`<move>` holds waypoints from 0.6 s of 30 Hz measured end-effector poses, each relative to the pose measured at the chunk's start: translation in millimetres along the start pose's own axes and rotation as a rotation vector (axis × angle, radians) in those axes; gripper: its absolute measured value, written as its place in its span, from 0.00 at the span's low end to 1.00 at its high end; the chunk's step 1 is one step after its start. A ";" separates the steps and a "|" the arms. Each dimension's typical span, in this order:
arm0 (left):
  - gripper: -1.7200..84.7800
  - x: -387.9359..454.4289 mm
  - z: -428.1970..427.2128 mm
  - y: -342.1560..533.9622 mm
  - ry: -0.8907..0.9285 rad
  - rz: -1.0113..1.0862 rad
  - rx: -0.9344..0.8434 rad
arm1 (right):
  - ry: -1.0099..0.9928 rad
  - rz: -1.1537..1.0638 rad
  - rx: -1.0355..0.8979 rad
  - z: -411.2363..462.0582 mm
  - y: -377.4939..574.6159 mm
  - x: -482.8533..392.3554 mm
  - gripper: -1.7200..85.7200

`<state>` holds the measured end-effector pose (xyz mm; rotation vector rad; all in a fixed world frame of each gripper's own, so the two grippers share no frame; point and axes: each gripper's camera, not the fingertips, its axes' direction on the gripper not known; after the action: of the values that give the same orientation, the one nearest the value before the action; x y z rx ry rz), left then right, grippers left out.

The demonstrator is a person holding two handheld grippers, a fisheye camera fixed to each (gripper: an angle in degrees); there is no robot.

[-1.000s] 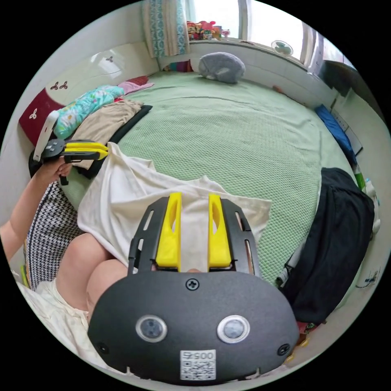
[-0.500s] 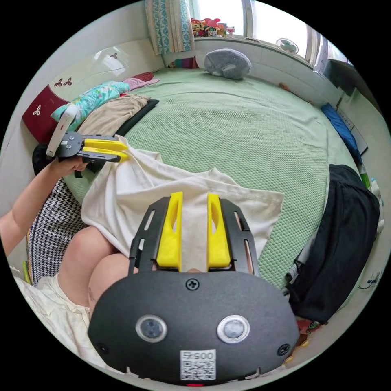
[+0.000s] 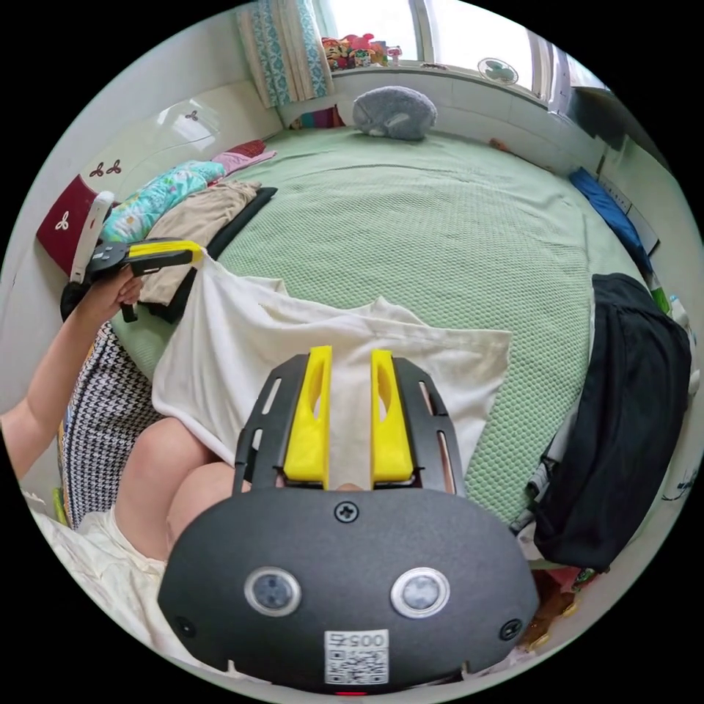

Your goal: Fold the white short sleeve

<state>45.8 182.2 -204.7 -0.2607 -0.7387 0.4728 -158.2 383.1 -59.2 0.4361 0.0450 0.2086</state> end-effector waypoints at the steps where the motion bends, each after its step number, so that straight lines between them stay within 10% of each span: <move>1: 0.02 -4.5 5.4 1.1 0.009 -0.021 -0.027 | 0.004 0.002 -0.002 0.2 -0.1 0.4 0.11; 18: 0.02 -40.0 36.1 29.2 0.055 -0.068 -0.057 | 0.239 0.108 -0.086 30.8 -23.4 28.1 0.04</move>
<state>-14.3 189.7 -213.6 -0.2999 -0.7057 0.3793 -123.6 355.5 -41.2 0.3262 0.2460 0.3673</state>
